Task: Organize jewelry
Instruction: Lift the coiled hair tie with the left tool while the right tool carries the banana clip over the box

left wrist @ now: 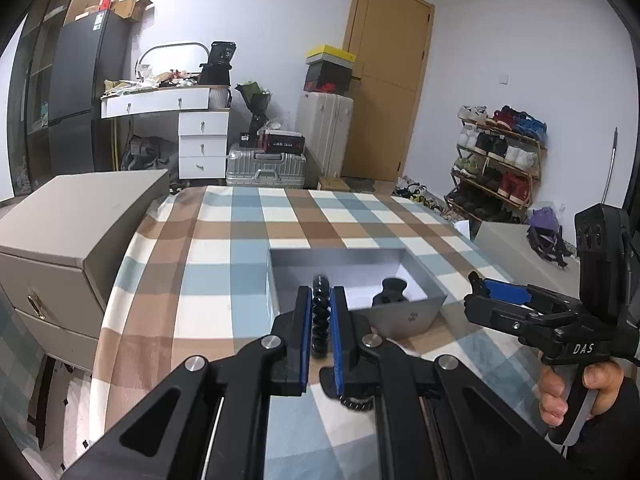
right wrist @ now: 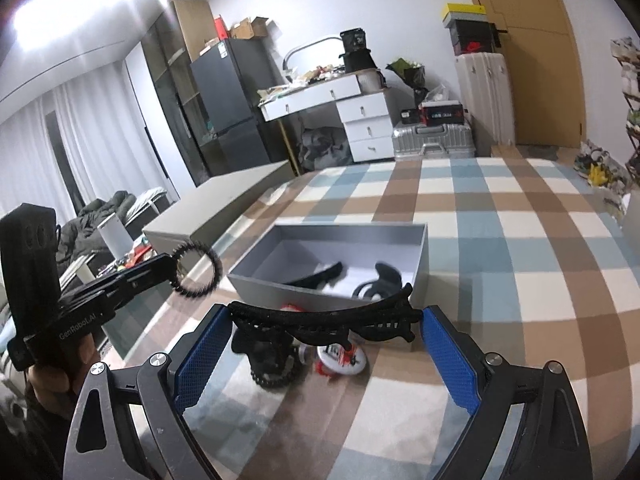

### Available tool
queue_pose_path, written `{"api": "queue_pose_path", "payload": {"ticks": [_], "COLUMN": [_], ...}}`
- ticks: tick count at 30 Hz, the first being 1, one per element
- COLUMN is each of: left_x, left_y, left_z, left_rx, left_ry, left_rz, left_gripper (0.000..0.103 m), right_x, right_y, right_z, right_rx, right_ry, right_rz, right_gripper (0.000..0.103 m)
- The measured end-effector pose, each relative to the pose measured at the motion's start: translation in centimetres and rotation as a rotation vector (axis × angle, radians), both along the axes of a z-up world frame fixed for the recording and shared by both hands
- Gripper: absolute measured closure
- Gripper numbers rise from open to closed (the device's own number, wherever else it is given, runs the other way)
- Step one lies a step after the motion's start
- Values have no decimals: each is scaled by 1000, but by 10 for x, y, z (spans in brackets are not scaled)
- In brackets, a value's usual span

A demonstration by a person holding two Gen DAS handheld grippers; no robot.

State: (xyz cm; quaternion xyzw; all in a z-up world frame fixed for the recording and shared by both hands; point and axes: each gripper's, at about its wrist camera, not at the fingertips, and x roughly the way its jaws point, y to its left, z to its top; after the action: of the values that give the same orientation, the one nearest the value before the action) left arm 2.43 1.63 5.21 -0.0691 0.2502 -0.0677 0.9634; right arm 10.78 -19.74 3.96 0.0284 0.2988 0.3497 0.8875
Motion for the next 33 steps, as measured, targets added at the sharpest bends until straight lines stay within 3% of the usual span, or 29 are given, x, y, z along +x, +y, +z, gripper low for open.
{"api": "queue_pose_path", "payload": {"ticks": [9, 17, 20, 21, 22, 25, 27, 30, 33], "left_x": [18, 20, 17, 16, 16, 24, 28, 27, 30], "left_y": [-19, -7, 2, 2, 2, 3, 4, -4, -10], "left_z": [17, -12, -36, -44, -51, -70, -78, -80, -82], "left_rx": [96, 62, 53, 58, 70, 118, 104, 139, 176], "left_ry": [-8, 85, 172, 197, 226, 312, 363, 371, 400], "left_rz": [47, 94, 111, 115, 121, 165, 160, 154, 160], "left_gripper": [99, 98, 83, 71, 66, 66, 66, 50, 47], "right_x": [50, 54, 56, 55, 55, 54, 54, 55, 57], "right_y": [3, 0, -5, -7, -8, -10, -11, -13, -16], "right_z": [7, -1, 0, 1, 2, 3, 3, 3, 3], "right_rx": [77, 52, 65, 70, 72, 83, 80, 80, 88], "right_ry": [82, 84, 93, 90, 89, 90, 89, 91, 97], "right_rz": [-12, -16, -18, -17, -16, -16, -15, -17, -18], "right_gripper": [7, 7, 7, 7, 7, 7, 7, 7, 7]}}
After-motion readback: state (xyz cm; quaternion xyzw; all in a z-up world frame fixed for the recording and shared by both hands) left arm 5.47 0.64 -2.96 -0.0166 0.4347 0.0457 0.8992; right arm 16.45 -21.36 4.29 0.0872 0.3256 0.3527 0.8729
